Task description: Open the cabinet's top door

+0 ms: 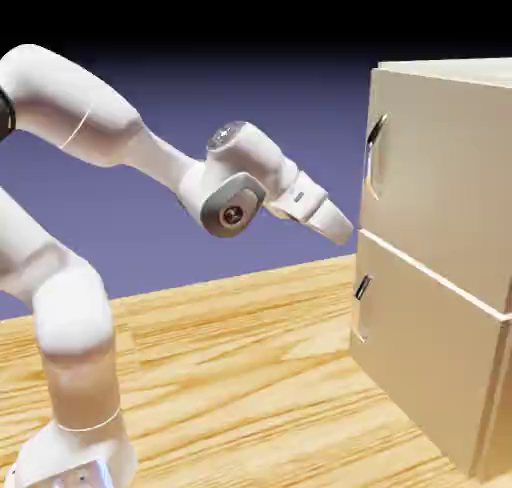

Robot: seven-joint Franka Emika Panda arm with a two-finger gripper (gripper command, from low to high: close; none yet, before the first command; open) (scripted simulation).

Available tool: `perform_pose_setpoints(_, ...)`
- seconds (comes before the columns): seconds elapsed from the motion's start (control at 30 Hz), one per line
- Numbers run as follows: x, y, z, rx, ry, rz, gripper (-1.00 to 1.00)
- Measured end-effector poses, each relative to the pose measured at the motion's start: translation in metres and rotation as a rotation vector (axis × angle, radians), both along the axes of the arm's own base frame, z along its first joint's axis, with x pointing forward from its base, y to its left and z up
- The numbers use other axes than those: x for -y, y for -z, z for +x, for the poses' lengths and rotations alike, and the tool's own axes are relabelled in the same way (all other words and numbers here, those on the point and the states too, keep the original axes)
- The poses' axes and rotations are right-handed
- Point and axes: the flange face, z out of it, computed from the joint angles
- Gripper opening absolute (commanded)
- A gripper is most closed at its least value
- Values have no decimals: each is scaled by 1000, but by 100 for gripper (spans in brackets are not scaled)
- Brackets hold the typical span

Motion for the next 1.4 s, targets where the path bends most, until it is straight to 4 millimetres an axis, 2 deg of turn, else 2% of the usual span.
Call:
perform_pose_setpoints(0.2,17,93,10,-264,89,145,0)
perform_pose_setpoints(0.43,39,193,-6,-528,236,221,0)
perform_pose_setpoints(0.6,61,245,-28,-655,362,220,0)
perform_pose_setpoints(0.73,83,270,-45,-706,470,194,0)
perform_pose_setpoints(0.9,113,281,-61,-695,599,137,0)
perform_pose_setpoints(1.07,141,269,-63,-599,699,66,0)
perform_pose_setpoints(1.23,159,235,-52,-424,748,-6,0)
perform_pose_setpoints(1.4,159,182,-28,-186,731,-67,0)
